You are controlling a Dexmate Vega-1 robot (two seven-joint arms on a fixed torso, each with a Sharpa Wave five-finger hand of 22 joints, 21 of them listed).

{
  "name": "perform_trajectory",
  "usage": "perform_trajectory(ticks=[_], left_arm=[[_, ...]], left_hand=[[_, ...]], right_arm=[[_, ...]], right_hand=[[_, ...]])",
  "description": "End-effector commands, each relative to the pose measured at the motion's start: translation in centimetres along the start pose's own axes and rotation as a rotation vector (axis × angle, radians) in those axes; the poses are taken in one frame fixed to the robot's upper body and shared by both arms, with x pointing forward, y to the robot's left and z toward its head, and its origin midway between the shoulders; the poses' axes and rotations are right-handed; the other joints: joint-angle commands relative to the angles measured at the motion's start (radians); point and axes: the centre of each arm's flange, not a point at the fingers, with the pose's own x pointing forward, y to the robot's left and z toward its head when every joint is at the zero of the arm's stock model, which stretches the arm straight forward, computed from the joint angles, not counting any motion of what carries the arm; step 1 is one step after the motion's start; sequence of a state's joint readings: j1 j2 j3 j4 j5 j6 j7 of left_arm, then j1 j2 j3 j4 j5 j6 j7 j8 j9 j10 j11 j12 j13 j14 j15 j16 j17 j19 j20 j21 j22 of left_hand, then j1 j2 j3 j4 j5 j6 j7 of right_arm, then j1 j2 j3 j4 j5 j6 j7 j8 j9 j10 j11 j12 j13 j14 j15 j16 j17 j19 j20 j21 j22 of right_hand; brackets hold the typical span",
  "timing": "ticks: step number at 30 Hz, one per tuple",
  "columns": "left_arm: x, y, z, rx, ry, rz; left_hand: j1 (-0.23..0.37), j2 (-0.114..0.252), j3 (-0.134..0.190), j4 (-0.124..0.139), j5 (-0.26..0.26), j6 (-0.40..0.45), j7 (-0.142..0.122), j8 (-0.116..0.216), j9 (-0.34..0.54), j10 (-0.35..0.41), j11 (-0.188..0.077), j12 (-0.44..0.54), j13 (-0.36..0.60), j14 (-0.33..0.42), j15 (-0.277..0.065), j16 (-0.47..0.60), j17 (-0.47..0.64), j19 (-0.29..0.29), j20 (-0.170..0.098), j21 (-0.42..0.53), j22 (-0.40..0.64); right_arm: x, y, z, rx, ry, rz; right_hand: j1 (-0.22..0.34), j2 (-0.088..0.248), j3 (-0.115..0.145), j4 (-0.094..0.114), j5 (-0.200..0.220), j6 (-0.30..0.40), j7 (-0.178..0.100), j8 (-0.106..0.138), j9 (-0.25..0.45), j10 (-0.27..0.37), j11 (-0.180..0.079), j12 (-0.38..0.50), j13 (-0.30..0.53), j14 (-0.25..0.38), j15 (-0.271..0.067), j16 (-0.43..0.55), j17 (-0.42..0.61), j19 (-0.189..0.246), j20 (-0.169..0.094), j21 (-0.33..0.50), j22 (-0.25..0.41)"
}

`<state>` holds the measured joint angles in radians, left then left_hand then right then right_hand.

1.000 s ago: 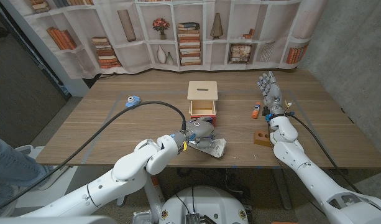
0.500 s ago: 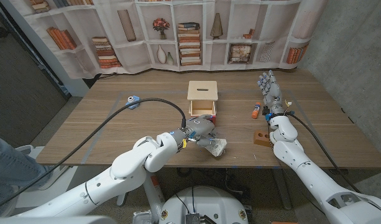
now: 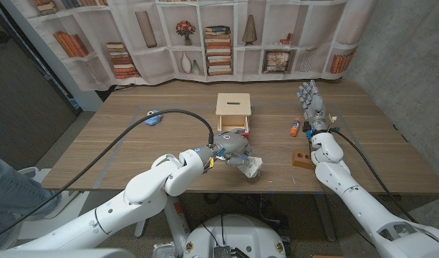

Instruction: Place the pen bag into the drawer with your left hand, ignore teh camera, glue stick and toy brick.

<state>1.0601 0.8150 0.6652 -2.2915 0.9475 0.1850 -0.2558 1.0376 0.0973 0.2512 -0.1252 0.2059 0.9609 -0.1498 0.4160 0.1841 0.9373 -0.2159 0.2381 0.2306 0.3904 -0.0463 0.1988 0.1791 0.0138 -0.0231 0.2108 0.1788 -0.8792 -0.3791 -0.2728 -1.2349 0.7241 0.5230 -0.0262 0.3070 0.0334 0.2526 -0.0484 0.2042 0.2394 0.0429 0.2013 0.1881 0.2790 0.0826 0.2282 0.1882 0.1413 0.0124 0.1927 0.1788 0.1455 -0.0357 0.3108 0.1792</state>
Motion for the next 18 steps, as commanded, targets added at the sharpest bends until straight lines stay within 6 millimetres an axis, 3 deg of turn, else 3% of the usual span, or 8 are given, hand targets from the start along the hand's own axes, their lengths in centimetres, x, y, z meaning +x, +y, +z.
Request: perform_trajectory(ticks=[1, 18], left_arm=[[0.0, 1.2, -0.1, -0.019, -0.006, 0.031], [0.1, 2.5, 0.0, -0.013, -0.018, 0.056]], left_hand=[[0.004, 0.0, 0.003, 0.004, -0.002, 0.003, -0.001, 0.001, 0.005, 0.01, 0.002, -0.004, 0.003, 0.009, -0.139, -0.002, 0.003, 0.011, -0.002, -0.001, 0.003], [0.003, -0.003, 0.003, 0.006, -0.002, 0.006, -0.003, 0.001, 0.005, 0.016, 0.002, -0.008, 0.006, 0.014, -0.14, -0.002, 0.003, 0.018, 0.001, 0.0, 0.003]], right_arm=[[0.1, 0.0, 0.3, 0.001, -0.006, 0.002], [0.0, 0.1, 0.2, 0.003, -0.01, -0.002]], right_hand=[[0.008, 0.001, 0.001, -0.007, 0.002, 0.009, 0.001, -0.003, 0.003, 0.008, -0.002, 0.0, 0.004, 0.011, 0.003, -0.003, 0.005, 0.009, -0.005, -0.005, 0.002], [0.008, 0.002, 0.001, -0.008, 0.002, 0.009, 0.0, -0.003, 0.003, 0.008, -0.001, 0.0, 0.004, 0.011, 0.003, -0.004, 0.005, 0.011, -0.004, -0.009, 0.002]])
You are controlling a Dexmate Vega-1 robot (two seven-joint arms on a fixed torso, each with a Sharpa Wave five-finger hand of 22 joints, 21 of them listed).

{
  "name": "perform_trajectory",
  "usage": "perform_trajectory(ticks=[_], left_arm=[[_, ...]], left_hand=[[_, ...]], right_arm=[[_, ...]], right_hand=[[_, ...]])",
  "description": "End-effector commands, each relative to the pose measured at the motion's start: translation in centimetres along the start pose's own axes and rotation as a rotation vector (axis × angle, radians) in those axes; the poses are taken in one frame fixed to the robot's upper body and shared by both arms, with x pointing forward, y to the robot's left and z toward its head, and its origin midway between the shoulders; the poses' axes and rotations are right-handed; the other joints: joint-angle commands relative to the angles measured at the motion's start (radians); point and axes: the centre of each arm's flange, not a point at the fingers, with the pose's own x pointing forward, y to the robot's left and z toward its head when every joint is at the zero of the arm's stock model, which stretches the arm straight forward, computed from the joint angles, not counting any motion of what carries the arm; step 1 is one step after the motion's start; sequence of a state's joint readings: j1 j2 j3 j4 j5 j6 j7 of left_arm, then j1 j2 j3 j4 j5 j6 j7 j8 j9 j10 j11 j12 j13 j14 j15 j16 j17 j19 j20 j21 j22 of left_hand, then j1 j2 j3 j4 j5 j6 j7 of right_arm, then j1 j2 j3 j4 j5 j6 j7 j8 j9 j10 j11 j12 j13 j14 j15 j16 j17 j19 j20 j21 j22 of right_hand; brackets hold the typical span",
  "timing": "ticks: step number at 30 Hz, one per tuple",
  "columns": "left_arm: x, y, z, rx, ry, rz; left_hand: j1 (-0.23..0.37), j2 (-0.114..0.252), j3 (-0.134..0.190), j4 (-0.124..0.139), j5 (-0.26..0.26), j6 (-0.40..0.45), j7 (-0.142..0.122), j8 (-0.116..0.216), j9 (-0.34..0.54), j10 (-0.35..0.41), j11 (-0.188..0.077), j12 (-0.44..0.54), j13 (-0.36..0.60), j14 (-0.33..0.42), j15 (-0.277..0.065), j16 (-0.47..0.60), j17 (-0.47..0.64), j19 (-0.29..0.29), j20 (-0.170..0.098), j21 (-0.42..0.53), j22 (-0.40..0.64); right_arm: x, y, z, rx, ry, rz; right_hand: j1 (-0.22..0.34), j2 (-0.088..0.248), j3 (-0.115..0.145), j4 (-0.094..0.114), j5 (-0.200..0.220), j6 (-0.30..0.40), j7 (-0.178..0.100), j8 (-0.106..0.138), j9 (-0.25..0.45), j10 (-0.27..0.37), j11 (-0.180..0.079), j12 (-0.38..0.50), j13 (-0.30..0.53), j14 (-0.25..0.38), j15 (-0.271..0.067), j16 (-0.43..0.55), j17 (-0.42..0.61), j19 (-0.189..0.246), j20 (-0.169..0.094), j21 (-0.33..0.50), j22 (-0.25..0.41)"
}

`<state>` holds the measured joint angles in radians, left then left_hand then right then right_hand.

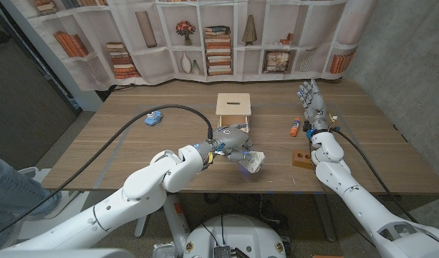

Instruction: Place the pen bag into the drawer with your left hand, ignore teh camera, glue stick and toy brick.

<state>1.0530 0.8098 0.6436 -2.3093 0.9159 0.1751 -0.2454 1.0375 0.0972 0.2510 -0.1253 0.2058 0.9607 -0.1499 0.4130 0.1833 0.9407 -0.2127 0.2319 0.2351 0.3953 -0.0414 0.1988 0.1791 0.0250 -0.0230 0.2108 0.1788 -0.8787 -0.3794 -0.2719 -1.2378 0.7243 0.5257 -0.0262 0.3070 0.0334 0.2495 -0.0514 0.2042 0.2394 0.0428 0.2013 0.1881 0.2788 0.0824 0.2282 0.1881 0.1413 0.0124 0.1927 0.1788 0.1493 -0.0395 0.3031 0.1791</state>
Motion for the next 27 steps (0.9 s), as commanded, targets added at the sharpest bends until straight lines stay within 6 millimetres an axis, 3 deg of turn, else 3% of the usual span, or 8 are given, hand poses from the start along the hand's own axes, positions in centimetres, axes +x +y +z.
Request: perform_trajectory(ticks=[1, 17, 27], left_arm=[[0.1, 1.0, 0.1, 0.007, -0.006, 0.018], [-0.2, 3.0, 0.8, 0.038, -0.024, 0.016], [-1.5, 3.9, -0.3, 0.025, 0.006, 0.054]], left_hand=[[0.003, -0.003, 0.003, 0.006, -0.002, 0.007, -0.003, 0.005, 0.005, 0.012, -0.001, -0.002, 0.002, 0.009, -0.145, -0.002, 0.003, 0.007, -0.001, 0.0, 0.003], [0.003, -0.004, 0.004, 0.008, -0.002, 0.01, 0.001, 0.005, 0.006, 0.016, -0.001, -0.007, 0.005, 0.013, -0.144, -0.002, 0.003, 0.01, 0.001, -0.001, 0.003], [0.003, -0.005, 0.004, 0.009, -0.002, 0.011, -0.002, 0.004, 0.006, 0.02, -0.001, -0.008, 0.007, 0.015, -0.144, -0.002, 0.003, 0.012, 0.002, -0.001, 0.003]], right_arm=[[0.0, 0.0, 0.1, 0.003, -0.004, -0.003], [-0.3, 0.1, -0.3, 0.009, 0.0, -0.004], [-0.3, 0.2, -0.5, 0.003, 0.008, -0.001]], right_hand=[[0.008, 0.002, 0.004, -0.005, 0.002, 0.01, 0.0, -0.003, 0.003, 0.008, -0.001, 0.0, 0.004, 0.012, 0.003, -0.003, 0.005, 0.008, 0.0, -0.001, 0.002], [0.007, 0.002, 0.003, -0.006, 0.002, 0.009, 0.0, -0.003, 0.003, 0.008, -0.002, -0.001, 0.004, 0.012, 0.004, -0.004, 0.005, 0.009, 0.0, -0.005, 0.002], [0.007, 0.003, 0.003, -0.007, 0.002, 0.009, 0.001, -0.004, 0.003, 0.008, -0.001, -0.001, 0.004, 0.012, 0.004, -0.004, 0.005, 0.01, -0.001, -0.007, 0.002]])
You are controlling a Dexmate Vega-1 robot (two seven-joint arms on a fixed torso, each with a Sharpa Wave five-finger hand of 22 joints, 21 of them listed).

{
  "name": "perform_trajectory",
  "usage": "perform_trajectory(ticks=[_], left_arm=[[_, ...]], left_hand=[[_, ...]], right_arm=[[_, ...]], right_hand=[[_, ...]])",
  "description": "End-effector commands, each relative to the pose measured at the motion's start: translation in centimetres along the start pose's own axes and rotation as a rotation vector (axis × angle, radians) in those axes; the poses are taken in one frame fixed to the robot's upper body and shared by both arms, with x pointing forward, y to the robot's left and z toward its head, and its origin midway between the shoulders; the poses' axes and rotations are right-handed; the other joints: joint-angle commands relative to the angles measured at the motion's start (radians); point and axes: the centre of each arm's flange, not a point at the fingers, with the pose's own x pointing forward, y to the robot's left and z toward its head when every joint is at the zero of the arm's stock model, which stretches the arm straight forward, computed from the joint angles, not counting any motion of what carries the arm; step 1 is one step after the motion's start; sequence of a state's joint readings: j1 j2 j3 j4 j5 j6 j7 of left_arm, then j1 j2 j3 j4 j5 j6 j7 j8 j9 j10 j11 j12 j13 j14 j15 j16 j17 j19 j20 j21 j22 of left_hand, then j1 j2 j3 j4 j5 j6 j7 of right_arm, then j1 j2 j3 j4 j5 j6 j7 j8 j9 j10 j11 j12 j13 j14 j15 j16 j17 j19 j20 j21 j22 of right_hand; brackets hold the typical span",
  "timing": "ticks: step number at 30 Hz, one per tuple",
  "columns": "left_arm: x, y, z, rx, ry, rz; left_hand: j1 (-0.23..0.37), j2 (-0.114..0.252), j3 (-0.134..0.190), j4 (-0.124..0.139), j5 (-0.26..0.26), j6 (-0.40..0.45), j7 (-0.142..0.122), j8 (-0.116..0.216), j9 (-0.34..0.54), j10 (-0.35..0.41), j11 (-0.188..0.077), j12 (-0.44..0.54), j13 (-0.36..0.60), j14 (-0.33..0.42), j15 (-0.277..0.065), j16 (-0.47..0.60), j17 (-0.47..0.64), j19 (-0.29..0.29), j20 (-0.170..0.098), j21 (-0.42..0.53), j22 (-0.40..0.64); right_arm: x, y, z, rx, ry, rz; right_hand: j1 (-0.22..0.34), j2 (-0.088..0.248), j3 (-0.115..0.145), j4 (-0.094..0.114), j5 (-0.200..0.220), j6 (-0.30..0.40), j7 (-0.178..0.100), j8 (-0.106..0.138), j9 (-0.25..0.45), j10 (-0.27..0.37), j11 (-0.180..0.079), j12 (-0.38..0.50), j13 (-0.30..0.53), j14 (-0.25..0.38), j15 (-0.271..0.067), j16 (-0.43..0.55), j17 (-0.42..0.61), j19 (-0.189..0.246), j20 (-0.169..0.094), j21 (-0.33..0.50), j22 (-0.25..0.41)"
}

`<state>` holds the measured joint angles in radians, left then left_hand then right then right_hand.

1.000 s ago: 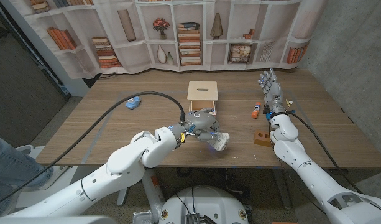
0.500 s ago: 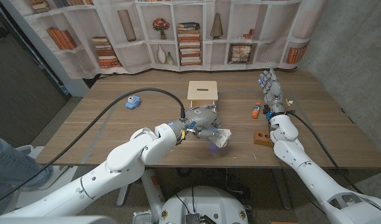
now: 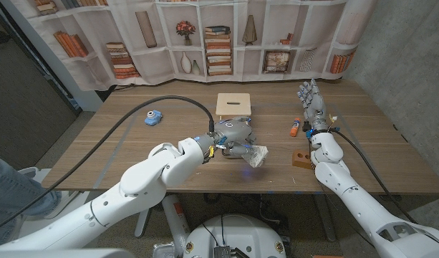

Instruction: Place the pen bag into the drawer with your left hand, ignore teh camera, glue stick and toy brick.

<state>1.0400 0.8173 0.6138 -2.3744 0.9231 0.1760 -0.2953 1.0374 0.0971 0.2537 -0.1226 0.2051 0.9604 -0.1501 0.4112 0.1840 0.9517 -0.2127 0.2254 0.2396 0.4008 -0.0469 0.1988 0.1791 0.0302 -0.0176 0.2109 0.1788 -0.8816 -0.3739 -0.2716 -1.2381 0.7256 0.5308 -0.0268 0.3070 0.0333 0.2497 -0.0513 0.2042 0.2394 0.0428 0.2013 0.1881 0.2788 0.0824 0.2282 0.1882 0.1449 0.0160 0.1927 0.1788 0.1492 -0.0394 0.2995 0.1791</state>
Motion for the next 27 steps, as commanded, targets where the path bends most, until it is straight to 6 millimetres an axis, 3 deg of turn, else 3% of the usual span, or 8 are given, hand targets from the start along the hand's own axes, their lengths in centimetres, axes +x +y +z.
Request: perform_trajectory(ticks=[1, 27], left_arm=[[-1.2, 1.0, -0.9, -0.012, 0.026, 0.035], [-1.0, 1.7, -3.6, -0.017, 0.11, 0.088]], left_hand=[[0.003, -0.005, 0.002, 0.006, -0.001, 0.012, -0.002, 0.006, 0.005, 0.009, -0.001, -0.002, 0.002, 0.01, -0.14, -0.003, 0.003, 0.007, -0.005, -0.001, 0.003], [0.004, -0.007, 0.003, 0.008, 0.0, 0.01, -0.004, 0.003, 0.005, 0.011, -0.001, -0.009, 0.006, 0.014, -0.143, -0.004, 0.003, 0.011, 0.005, -0.002, 0.003]], right_arm=[[-0.2, 0.0, -0.4, -0.003, 0.011, 0.002], [0.1, 0.3, -0.8, -0.008, 0.022, -0.001]], right_hand=[[0.007, 0.003, 0.003, -0.007, 0.002, 0.009, 0.0, -0.004, 0.003, 0.009, 0.0, -0.001, 0.004, 0.008, 0.001, -0.004, 0.005, 0.01, -0.001, -0.004, 0.002], [0.006, 0.003, 0.002, -0.008, 0.002, 0.01, 0.001, -0.004, 0.003, 0.01, -0.001, -0.001, 0.005, 0.008, 0.001, -0.004, 0.005, 0.012, -0.001, -0.008, 0.003]])
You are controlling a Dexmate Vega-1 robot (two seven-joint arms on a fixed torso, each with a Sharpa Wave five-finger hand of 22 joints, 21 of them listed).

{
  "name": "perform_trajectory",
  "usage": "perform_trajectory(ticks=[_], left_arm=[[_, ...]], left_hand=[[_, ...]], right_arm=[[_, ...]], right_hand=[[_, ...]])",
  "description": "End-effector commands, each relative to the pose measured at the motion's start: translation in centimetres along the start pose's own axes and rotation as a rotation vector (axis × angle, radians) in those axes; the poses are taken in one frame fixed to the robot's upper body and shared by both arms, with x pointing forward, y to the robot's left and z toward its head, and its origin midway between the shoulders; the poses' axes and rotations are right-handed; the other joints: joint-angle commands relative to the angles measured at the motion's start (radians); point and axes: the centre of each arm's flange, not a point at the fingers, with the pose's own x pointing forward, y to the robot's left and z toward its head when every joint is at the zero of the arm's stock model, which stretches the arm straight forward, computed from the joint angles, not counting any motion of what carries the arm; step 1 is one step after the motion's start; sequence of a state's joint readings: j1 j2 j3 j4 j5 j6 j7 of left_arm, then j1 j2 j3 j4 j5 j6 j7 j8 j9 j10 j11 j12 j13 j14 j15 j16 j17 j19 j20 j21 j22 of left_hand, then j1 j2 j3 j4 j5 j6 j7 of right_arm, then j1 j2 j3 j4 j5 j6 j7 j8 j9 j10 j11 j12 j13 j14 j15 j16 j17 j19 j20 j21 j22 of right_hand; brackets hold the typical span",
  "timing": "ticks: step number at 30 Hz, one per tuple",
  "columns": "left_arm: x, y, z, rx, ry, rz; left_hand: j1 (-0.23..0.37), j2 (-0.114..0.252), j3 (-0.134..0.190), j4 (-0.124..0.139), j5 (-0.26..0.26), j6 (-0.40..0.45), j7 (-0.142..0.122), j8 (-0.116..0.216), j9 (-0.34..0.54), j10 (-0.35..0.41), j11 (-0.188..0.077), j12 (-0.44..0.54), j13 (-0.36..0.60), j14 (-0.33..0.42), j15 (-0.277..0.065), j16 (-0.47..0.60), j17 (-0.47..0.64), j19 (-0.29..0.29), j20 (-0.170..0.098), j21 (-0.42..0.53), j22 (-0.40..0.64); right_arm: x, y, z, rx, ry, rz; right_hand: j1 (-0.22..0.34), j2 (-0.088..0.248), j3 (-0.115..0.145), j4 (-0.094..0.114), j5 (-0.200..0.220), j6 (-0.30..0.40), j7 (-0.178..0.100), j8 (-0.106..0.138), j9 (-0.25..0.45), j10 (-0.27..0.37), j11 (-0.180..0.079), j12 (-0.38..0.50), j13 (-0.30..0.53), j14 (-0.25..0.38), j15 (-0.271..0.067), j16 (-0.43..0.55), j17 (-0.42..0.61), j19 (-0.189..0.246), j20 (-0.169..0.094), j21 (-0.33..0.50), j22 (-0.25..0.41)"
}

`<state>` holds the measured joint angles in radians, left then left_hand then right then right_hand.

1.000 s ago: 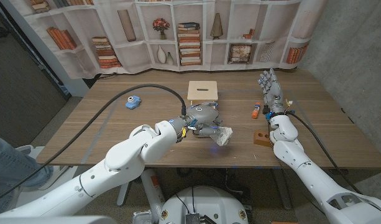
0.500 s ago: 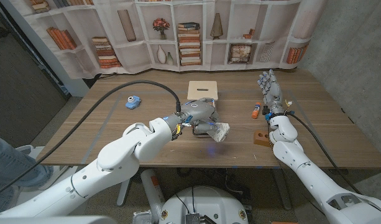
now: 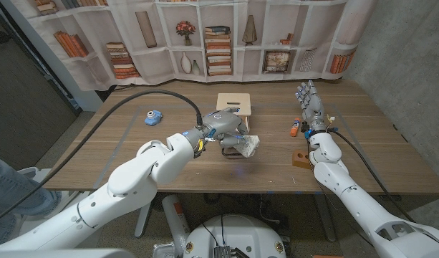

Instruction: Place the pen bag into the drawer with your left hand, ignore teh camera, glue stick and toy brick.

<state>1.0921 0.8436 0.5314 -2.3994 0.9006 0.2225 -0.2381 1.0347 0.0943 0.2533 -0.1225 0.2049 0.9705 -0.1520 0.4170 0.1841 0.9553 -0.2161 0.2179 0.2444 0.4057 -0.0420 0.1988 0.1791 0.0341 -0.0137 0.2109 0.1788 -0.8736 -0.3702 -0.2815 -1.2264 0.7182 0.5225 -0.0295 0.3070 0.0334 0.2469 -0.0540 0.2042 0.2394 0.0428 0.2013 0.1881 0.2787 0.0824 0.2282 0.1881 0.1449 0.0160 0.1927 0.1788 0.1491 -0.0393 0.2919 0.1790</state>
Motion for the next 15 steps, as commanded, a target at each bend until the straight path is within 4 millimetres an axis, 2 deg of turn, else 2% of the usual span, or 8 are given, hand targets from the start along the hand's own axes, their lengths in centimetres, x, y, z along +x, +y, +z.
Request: perform_trajectory(ticks=[1, 15], left_arm=[[0.6, 0.4, -1.4, -0.011, 0.035, 0.026], [0.7, 1.0, -2.5, -0.017, 0.081, 0.058]], left_hand=[[0.006, -0.004, 0.004, 0.008, 0.0, 0.0, -0.002, -0.002, 0.005, 0.008, 0.002, -0.002, 0.002, 0.009, -0.148, -0.004, 0.003, 0.008, 0.001, -0.002, 0.003], [0.009, -0.007, 0.005, 0.007, 0.0, 0.004, -0.004, -0.001, 0.005, 0.012, 0.001, -0.003, 0.004, 0.014, -0.146, -0.003, 0.003, 0.011, 0.003, -0.002, 0.003]], right_arm=[[0.0, -0.1, -0.3, -0.001, 0.007, -0.006], [0.1, -0.3, 0.1, -0.006, 0.004, -0.004]], right_hand=[[0.006, 0.003, 0.005, -0.006, 0.002, 0.01, 0.001, -0.004, 0.003, 0.01, -0.001, -0.001, 0.005, 0.008, 0.0, -0.004, 0.005, 0.012, -0.001, -0.001, 0.003], [0.006, 0.003, 0.004, -0.007, 0.002, 0.01, 0.001, -0.004, 0.003, 0.01, 0.004, -0.001, 0.005, 0.009, 0.0, -0.004, 0.005, 0.013, -0.001, -0.004, 0.003]])
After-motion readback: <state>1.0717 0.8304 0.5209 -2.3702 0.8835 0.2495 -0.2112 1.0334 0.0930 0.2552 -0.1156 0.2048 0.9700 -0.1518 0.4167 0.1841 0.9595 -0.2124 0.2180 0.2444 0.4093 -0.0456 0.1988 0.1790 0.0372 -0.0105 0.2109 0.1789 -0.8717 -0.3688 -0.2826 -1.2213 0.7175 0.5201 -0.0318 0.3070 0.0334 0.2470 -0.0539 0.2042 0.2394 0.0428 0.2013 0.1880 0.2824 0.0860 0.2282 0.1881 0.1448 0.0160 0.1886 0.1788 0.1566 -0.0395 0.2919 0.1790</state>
